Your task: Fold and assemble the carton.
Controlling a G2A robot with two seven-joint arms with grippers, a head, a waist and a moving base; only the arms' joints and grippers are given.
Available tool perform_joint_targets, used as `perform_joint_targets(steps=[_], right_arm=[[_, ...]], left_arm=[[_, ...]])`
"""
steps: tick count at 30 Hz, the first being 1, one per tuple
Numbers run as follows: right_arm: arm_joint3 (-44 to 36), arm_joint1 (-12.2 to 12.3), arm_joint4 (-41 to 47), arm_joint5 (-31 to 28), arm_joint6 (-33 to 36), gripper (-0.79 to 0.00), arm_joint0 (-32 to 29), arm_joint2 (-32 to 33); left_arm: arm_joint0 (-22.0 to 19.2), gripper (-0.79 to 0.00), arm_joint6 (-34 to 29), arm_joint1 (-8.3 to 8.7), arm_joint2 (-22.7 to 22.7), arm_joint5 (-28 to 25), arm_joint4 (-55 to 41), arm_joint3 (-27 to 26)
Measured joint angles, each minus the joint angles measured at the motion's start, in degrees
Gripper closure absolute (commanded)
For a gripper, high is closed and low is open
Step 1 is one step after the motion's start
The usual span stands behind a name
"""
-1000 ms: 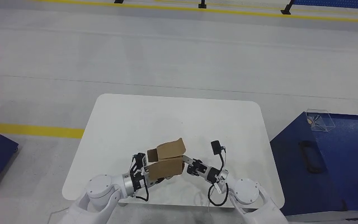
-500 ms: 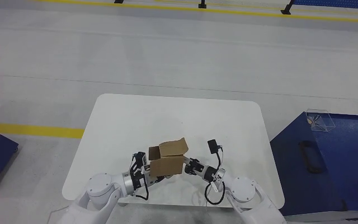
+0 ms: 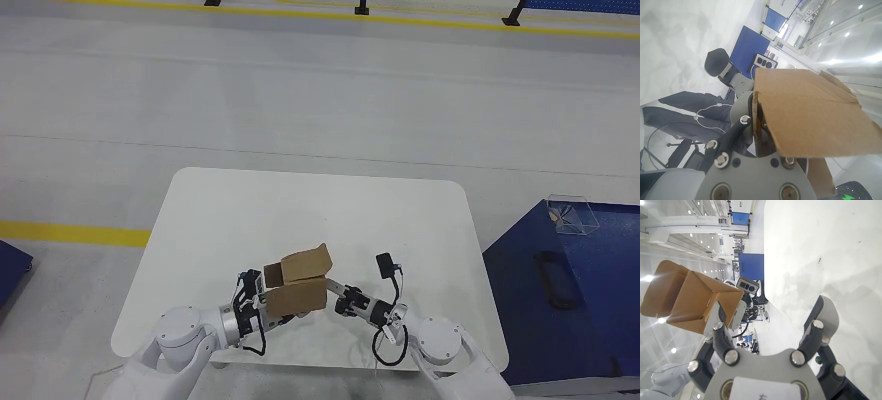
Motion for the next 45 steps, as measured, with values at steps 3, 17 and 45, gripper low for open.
perform_joint_targets(steps=[3, 17, 45], right_arm=[[0.2, -0.2, 0.3, -0.4, -0.4, -0.785, 0.7, -0.9], [0.1, -0.2, 1.1, -1.4, -0.4, -0.785, 0.9, -0.6], [-2.3, 1.2, 21.2, -5.9, -4.7, -0.785, -6.0, 15.4]], left_arm=[[-0.3, 0.000, 0.0, -0.09, 0.5, 0.0, 0.3, 0.1], [-0.4, 0.000, 0.1, -0.21, 1.1, -0.6, 0.6, 0.0], [1.9, 0.000, 27.2, -2.00, 1.2, 23.9, -9.6, -16.7]])
